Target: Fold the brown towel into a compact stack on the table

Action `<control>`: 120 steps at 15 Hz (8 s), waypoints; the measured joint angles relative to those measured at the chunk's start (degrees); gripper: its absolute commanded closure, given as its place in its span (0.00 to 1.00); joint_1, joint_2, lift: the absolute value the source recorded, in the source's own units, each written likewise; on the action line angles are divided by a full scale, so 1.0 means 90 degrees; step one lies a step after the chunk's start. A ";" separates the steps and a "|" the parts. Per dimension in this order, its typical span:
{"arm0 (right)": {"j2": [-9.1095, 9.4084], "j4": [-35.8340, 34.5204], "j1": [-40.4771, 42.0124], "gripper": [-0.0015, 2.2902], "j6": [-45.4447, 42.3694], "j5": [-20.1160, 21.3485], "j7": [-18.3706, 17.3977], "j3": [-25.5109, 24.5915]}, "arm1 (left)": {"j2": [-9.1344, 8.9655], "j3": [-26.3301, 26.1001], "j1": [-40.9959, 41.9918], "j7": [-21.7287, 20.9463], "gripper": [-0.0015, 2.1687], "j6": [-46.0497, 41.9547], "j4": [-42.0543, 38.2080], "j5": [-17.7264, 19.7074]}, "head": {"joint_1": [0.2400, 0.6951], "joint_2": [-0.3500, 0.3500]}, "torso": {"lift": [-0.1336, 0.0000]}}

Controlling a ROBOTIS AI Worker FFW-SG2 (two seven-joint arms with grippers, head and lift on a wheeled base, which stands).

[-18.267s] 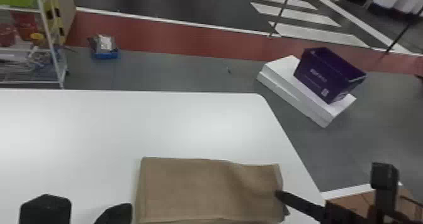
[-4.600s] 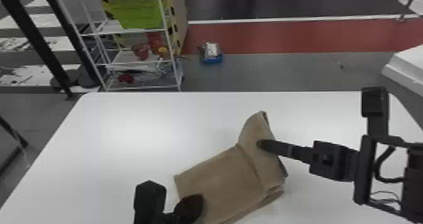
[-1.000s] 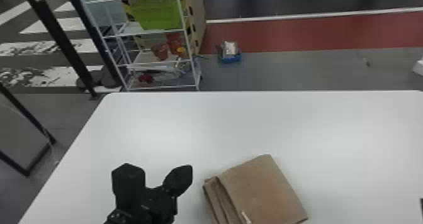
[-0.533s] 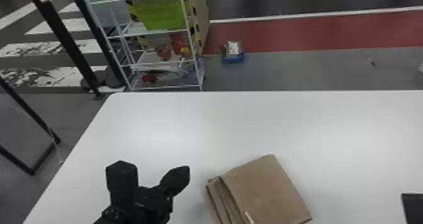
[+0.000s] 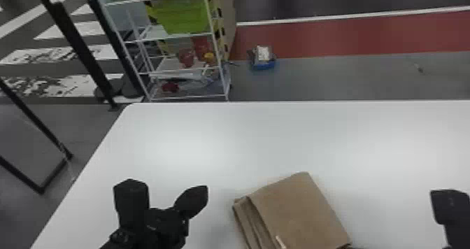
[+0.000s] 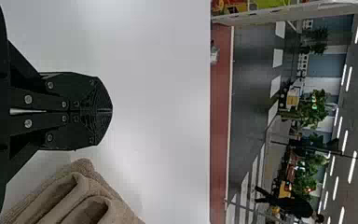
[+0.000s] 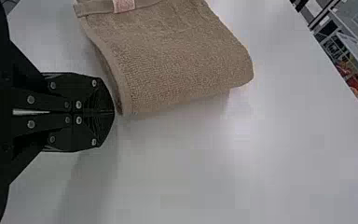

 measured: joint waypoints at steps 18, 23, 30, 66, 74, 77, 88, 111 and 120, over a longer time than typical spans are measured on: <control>0.0000 0.2583 -0.2445 0.88 -0.0193 0.0022 -0.0563 0.0876 | 0.0000 0.0421 -0.0044 -0.0285 0.86 0.0015 0.0152 0.0124 | 1.00 0.90 | 0.07; -0.0004 0.2686 -0.2781 0.88 -0.0237 -0.0077 -0.0559 0.0876 | -0.0005 0.0591 -0.0012 -0.0377 0.86 0.0038 0.0200 0.0250 | 1.00 0.91 | 0.07; 0.0000 0.0428 -0.1902 0.88 0.0099 -0.0915 -0.0395 -0.0328 | -0.0059 0.0594 -0.0172 -0.0239 0.86 -0.0230 0.0246 0.0292 | 1.00 0.84 | 0.07; -0.0167 0.1275 0.0046 0.88 -0.3449 -0.1542 0.3418 -0.5466 | -0.0420 -0.0489 0.0486 -0.0722 0.86 -0.0386 0.0337 0.0277 | 1.00 0.00 | 0.07; -0.0253 0.1269 -0.0063 0.88 -0.3251 -0.1573 0.3418 -0.5496 | -0.0412 -0.1095 0.0544 -0.0393 0.86 0.0175 0.0114 -0.0055 | 1.00 0.00 | 0.07; -0.0231 0.1271 -0.0057 0.79 -0.3235 -0.1615 0.3393 -0.5494 | -0.0409 -0.0932 0.0534 -0.0033 0.86 -0.0162 0.0111 -0.0095 | 1.00 0.00 | 0.07; -0.0010 0.0549 0.0784 0.02 -0.6297 -0.0848 0.1784 -0.3473 | -0.0385 -0.0948 0.0320 0.1029 0.03 -0.3670 0.0241 -0.0506 | 1.00 0.13 | 0.07; -0.0010 -0.0010 0.2450 0.03 -0.8730 0.1244 -0.0041 0.0049 | -0.0742 -0.0742 0.0230 0.1501 0.03 -0.3694 0.0098 -0.0781 | 1.00 0.58 | 0.07; -0.0010 0.0085 0.2263 0.03 -0.8640 0.1245 -0.0002 0.0043 | -0.0759 -0.0677 0.0241 0.1454 0.03 -0.3729 0.0069 -0.0743 | 1.00 0.59 | 0.07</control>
